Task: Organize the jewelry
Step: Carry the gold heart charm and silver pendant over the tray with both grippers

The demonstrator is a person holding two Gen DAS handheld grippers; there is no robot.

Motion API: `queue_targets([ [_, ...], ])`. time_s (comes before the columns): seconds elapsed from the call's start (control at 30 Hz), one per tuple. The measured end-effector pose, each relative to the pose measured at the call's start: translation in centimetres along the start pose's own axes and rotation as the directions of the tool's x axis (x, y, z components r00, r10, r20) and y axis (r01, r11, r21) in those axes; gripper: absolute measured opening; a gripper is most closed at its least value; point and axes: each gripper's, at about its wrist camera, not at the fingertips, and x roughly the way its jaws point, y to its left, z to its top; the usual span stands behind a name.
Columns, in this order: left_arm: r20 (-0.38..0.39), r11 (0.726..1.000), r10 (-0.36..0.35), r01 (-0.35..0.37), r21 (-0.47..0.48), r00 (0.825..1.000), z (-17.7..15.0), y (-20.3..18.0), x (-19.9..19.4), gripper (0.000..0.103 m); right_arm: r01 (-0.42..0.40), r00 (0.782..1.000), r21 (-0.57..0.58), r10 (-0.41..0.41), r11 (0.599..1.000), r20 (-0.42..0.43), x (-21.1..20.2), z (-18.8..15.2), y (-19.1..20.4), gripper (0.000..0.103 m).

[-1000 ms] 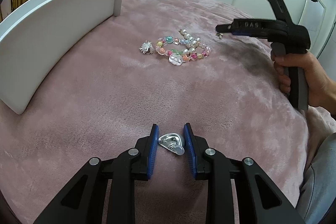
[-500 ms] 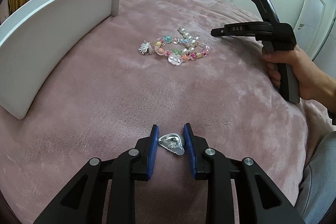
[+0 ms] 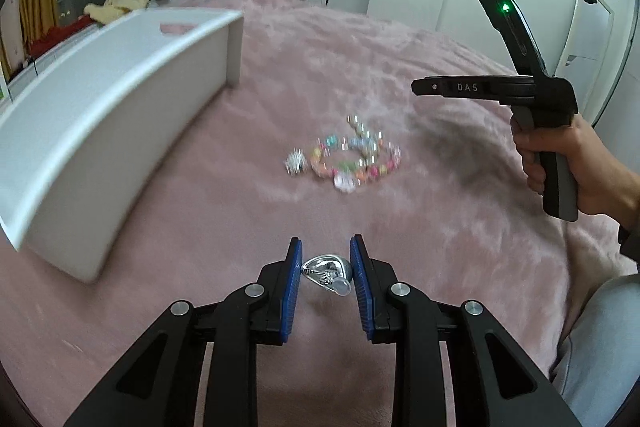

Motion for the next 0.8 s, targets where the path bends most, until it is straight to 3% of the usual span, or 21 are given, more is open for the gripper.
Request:
queue_targets([
  [0.3,0.071,0.996,0.076,-0.079,0.040,0.995,4.5,1.7,-3.9,0.029,-0.006,0.997,-0.081,0.012,0.997,0.072,-3.8,4.9,2.9,0.021],
  [0.53,0.107,0.988,0.154,-0.154,-0.007,0.982,8.1,6.2,-7.3,0.029,-0.007,0.995,-0.123,0.019,0.992,0.097,-5.3,8.0,5.5,0.021],
  [0.8,0.136,0.974,0.225,-0.221,-0.041,0.965,9.5,10.9,-10.7,0.029,-0.033,0.991,-0.172,0.055,0.985,0.123,-6.2,11.1,9.9,0.021],
])
